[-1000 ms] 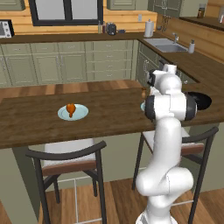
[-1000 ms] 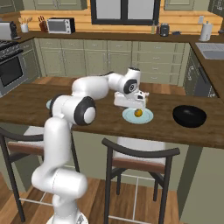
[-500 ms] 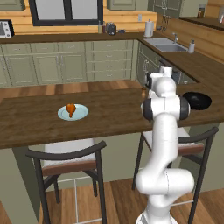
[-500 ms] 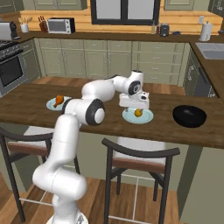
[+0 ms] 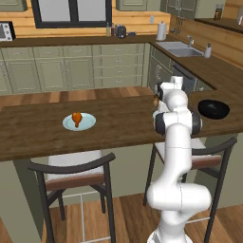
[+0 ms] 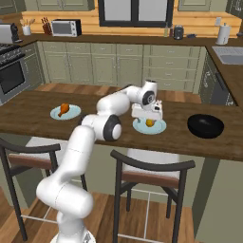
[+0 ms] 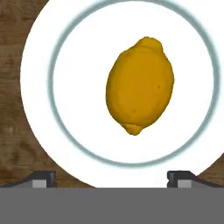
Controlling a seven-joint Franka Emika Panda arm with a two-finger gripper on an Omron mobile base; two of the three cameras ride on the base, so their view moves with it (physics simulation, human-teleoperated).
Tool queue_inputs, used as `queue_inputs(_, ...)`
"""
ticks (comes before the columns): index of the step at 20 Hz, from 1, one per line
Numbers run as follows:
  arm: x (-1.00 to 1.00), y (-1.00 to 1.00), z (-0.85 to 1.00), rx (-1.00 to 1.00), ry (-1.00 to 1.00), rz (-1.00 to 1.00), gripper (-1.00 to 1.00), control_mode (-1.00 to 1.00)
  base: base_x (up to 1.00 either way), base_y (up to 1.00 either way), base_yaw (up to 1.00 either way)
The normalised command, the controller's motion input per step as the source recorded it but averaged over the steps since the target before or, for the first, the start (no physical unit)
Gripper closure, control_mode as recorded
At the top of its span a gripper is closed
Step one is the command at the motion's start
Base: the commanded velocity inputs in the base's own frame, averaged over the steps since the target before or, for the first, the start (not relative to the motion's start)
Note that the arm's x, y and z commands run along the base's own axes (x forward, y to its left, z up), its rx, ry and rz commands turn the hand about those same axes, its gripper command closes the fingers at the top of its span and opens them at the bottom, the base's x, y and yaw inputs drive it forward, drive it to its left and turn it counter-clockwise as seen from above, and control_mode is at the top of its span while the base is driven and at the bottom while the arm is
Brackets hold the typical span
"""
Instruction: Pick the chicken drumstick and lemon from their plates and place them in the bowl. Then put the bowl in the fridge.
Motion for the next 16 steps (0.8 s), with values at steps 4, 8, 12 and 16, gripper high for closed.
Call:
queue_inputs(4, 0.19, -0.06, -0.36, 0.00, -0.01, 0.00, -1.00, -1.00, 0.00, 0.00, 0.00)
queue_inputs(8, 0.15, -0.15, -0.36, 0.00, -0.16, 0.00, -1.00, -1.00, 0.00, 0.00, 0.00)
queue_inputs(12, 0.15, -0.03, -0.33, 0.00, -0.21, 0.00, -1.00, -1.00, 0.00, 0.00, 0.00)
queue_inputs(16, 0.24, 0.00, -0.22, 0.00, -0.10, 0.00, -1.00, -1.00, 0.00, 0.00, 0.00)
